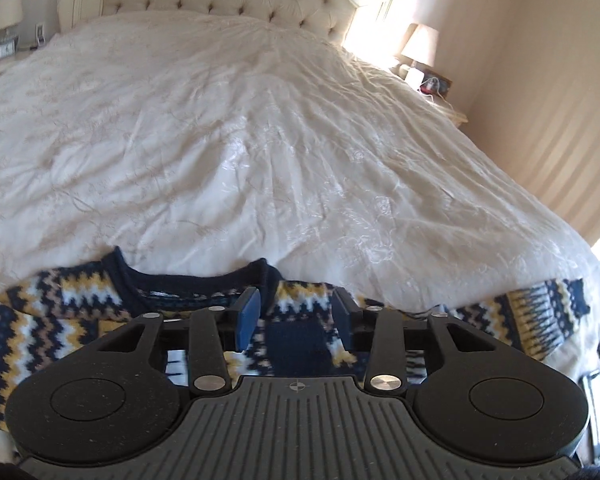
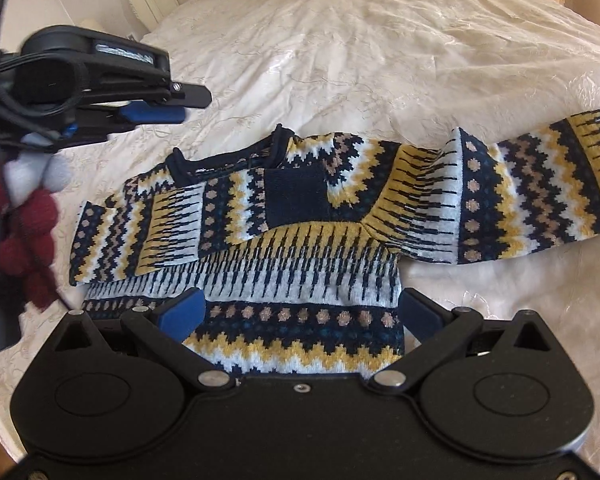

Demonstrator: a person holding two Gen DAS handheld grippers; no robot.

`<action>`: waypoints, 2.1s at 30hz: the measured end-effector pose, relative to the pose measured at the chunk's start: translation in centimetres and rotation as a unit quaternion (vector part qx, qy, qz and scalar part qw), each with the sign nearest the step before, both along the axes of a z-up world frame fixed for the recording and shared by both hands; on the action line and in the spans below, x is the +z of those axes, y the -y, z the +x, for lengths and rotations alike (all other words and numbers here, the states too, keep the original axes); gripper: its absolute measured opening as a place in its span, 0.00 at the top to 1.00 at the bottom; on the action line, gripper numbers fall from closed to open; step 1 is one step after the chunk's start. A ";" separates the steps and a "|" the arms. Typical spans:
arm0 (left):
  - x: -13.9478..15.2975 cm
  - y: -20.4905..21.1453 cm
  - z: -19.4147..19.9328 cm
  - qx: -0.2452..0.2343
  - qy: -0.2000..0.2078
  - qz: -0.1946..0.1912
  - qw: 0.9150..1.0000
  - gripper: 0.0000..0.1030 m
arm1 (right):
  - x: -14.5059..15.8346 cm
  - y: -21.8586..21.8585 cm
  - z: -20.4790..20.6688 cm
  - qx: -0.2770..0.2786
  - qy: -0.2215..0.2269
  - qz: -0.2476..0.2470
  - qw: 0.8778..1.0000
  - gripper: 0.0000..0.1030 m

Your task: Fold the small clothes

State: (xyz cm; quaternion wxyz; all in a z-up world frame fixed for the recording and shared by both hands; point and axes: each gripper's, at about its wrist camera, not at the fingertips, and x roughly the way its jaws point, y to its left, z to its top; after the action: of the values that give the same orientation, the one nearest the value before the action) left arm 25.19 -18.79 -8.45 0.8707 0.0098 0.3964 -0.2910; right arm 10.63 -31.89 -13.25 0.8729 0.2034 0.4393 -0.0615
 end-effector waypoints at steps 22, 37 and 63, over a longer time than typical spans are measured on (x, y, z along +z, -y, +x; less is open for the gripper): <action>-5.3 -20.5 1.0 0.200 -0.108 0.108 0.968 0.63 | -5.9 2.0 13.1 0.007 -0.042 0.005 0.999 0.30; -5.8 -19.8 1.9 0.189 -0.098 0.118 0.970 0.63 | -2.7 1.1 12.8 0.044 -0.019 -0.012 0.999 0.81; -11.8 -15.9 6.7 0.111 -0.113 0.182 0.971 0.49 | -7.3 3.8 10.1 -0.015 -0.122 -0.054 0.991 0.70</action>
State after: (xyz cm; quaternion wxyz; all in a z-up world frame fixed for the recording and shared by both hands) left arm 31.94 -2.87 -20.25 0.8308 0.0911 0.5369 -0.1153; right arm 20.75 -35.66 -20.59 0.8213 0.1539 0.5355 -0.1227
